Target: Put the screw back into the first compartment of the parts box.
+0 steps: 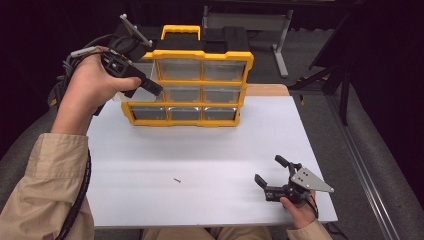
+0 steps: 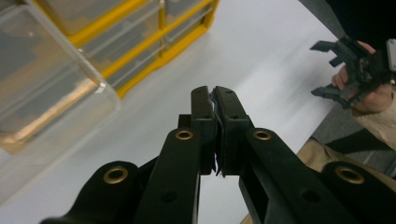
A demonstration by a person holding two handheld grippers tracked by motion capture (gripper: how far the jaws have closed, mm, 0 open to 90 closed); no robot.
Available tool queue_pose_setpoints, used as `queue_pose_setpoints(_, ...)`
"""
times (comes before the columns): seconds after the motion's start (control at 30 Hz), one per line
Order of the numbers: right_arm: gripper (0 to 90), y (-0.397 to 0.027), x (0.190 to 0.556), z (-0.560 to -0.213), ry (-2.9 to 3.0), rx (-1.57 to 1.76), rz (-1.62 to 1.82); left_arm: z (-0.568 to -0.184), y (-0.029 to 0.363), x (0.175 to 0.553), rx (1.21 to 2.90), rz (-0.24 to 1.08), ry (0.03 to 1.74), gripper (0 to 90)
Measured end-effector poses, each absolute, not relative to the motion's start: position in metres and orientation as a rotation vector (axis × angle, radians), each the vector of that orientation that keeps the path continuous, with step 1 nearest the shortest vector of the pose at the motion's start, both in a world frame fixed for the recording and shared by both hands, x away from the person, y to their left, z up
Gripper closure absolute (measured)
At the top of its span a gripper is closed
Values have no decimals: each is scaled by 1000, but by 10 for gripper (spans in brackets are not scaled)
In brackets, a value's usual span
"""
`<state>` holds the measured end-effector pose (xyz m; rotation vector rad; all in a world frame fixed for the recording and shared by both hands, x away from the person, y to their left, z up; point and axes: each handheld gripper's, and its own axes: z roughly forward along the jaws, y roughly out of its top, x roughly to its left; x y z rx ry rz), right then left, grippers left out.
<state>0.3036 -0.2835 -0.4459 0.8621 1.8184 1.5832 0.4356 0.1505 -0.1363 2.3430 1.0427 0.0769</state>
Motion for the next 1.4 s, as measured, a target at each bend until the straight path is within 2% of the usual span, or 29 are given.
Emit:
queue_pose_setpoints(0.53, 32, -284, 304, -446, 1812, 864, 1590, -131, 179, 464, 2277, 210, 1213, 875)
queue_pose_setpoints(1.0, 32, -284, 304, -445, 1813, 859, 1591, -149, 195, 486, 2242, 305, 1266, 873)
queue_pose_setpoints(1.07, 32, -284, 304, -445, 1814, 863, 1585, -151, 196, 487, 2230, 302, 1271, 830)
queue_pose_setpoints(1.2, 32, -285, 304, -445, 1813, 864, 1586, -152, 199, 485, 2192, 292, 1277, 800)
queue_pose_setpoints(1.4, 32, -283, 304, -446, 1817, 864, 1592, -144, 196, 472, 2201, 250, 1219, 711)
